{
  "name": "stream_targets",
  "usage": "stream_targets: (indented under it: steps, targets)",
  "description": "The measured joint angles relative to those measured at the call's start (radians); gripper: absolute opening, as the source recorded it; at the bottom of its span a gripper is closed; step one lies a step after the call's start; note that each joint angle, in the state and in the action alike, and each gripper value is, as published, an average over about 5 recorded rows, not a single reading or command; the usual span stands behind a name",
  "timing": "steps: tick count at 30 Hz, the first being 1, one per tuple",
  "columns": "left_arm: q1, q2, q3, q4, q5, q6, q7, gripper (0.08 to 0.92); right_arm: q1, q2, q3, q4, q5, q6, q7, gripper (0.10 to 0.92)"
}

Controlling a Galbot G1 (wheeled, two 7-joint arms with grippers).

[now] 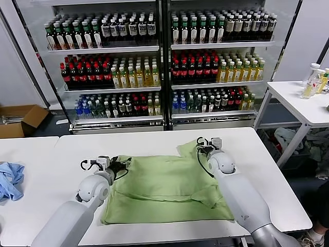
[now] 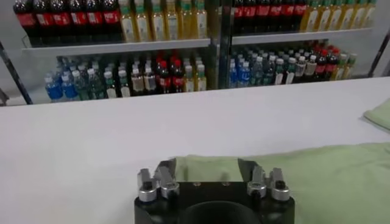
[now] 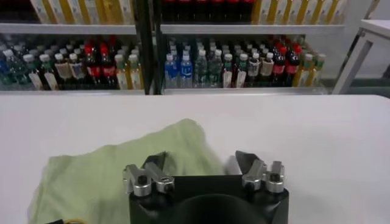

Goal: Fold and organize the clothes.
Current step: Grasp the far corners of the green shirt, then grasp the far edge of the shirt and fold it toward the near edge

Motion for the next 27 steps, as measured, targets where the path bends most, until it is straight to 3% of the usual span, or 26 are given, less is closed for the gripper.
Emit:
stream_targets:
  steps: [11, 17, 27]
  targets:
    - [0.014, -0.001, 0.0, 0.004, -0.021, 0.008, 0.02, 0.215, -0.018, -0.011, -0.002, 0.008, 0.017, 0.0, -0.015, 0.272]
    - [0.027, 0.004, -0.01, 0.001, -0.032, -0.007, 0.03, 0.134, -0.035, -0.024, -0.008, 0.043, 0.028, 0.0, -0.023, 0.122]
    - [0.053, 0.02, -0.029, -0.021, -0.008, -0.04, 0.029, 0.089, -0.056, -0.041, -0.002, 0.105, 0.047, 0.013, -0.028, 0.107]
